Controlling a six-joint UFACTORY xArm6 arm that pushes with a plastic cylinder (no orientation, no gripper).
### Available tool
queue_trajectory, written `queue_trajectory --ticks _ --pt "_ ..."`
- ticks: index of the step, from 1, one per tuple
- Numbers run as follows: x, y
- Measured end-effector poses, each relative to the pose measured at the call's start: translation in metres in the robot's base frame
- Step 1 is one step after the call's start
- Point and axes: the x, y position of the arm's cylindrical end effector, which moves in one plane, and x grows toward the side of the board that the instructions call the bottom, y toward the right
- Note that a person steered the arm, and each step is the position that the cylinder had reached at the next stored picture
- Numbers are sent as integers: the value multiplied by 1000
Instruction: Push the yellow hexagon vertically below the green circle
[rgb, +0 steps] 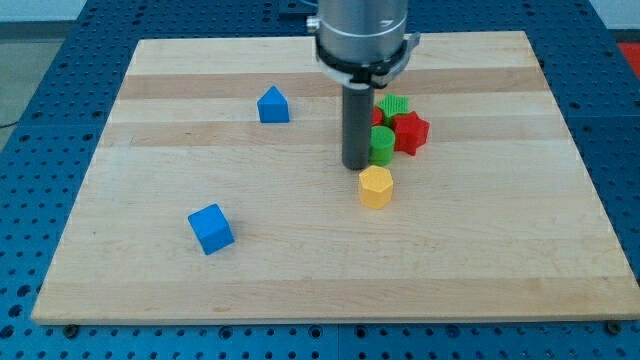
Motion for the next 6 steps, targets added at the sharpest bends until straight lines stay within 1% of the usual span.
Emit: queue_trajectory --ticks 1,2,3,4,5,6 --pt "-9 7" --pt "6 -7" --pt "21 16" --pt "38 64" --pt "56 71" --pt "64 76"
